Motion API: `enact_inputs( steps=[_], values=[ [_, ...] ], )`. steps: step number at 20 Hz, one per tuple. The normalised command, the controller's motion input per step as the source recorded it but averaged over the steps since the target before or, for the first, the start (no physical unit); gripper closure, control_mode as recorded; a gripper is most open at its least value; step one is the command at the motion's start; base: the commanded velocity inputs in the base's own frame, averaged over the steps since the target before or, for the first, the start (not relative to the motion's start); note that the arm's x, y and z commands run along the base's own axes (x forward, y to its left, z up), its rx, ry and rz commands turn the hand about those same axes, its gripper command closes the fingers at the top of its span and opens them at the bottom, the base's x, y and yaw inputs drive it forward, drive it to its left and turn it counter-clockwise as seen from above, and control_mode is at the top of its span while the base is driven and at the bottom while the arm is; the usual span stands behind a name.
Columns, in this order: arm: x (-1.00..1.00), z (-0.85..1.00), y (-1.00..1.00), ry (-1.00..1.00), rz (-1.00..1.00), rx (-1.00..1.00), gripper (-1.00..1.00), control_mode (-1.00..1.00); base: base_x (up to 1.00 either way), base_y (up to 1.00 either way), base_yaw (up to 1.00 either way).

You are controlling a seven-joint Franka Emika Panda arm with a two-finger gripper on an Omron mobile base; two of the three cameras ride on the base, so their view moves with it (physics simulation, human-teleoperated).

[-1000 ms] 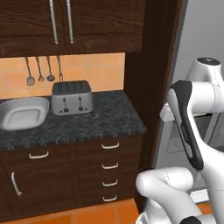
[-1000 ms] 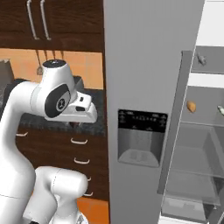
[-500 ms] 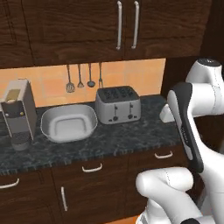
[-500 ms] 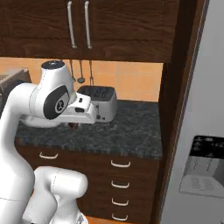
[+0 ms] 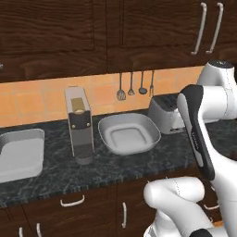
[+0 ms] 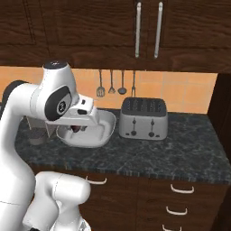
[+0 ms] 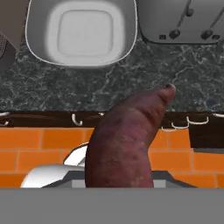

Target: Place one potato and one fish in each tupperware on the nearby counter, to pack two identical lunches.

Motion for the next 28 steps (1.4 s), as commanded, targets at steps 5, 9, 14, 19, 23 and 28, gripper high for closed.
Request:
enact_inputs(
  steps=[5,9,14,19,23,28],
  values=[
    [0.06,-0.40,0.20,0.00,0.00,0.07,1.00,-1.00,0.41,0.40,-0.03],
    [0.16,-1.00,0.37,0.00,0.00,0.24,1.00,-1.00,0.00,0.00,0.00],
    [0.54,-0.93,0.17,0.06,-0.05,0.09,1.00,-1.00,0.00,0.00,0.00],
    [0.96,-0.36,0.31,0.01,-0.06,-0.03,1.00,-1.00,0.00,0.00,0.00],
    [0.30,-0.12,-0.01,0.05,0.00,-0.04,1.00,-1.00,0.00,0.00,0.00],
    [0.31,-0.02,-0.03,0.38,0.00,-0.14,1.00,-1.00,0.00,0.00,0.00]
  ],
)
